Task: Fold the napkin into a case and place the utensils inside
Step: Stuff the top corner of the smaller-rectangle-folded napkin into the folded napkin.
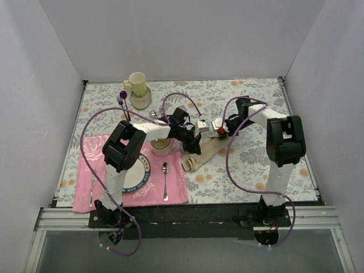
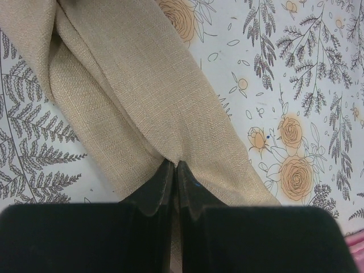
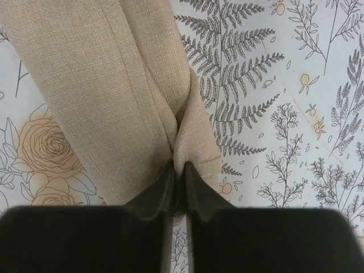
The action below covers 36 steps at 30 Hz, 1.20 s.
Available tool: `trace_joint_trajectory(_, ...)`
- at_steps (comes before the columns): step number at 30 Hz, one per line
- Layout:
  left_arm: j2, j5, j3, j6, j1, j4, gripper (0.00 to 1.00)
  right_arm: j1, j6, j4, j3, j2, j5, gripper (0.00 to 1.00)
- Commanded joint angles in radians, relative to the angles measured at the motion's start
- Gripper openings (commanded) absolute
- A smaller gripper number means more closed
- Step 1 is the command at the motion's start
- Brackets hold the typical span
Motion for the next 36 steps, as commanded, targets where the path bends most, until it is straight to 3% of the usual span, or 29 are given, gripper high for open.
trace_joint_trajectory(1, 0.044, -0.053, -0.012, 0.027, -0.009, -0.103, 0.0, 0.004, 0.068, 0.069, -0.039, -0.03, 0.084, 0.02)
trace_joint_trajectory(8, -0.013, -0.071, -0.032, -0.024, -0.009, -0.06, 0.0, 0.005, 0.241, 0.023, -0.111, -0.123, 0.168, 0.01)
trace_joint_trajectory(16, -0.132, -0.071, -0.053, -0.257, -0.005, 0.164, 0.35, 0.041, 0.499, 0.066, -0.263, -0.261, 0.202, 0.01)
trace_joint_trajectory(20, -0.116, -0.035, 0.002, -0.384, -0.013, 0.188, 0.45, 0.056, 0.582, 0.105, -0.316, -0.288, 0.216, 0.01)
trace_joint_trajectory(27, -0.076, -0.065, 0.04, -0.476, -0.094, 0.239, 0.49, 0.059, 0.657, 0.142, -0.342, -0.303, 0.225, 0.01)
trace_joint_trajectory(32, -0.07, -0.082, 0.03, -0.571, -0.073, 0.25, 0.53, 0.059, 0.659, 0.158, -0.368, -0.326, 0.22, 0.01)
trace_joint_trajectory(36, -0.145, -0.064, -0.022, -0.472, -0.029, 0.166, 0.44, 0.059, 0.637, 0.167, -0.399, -0.343, 0.214, 0.01)
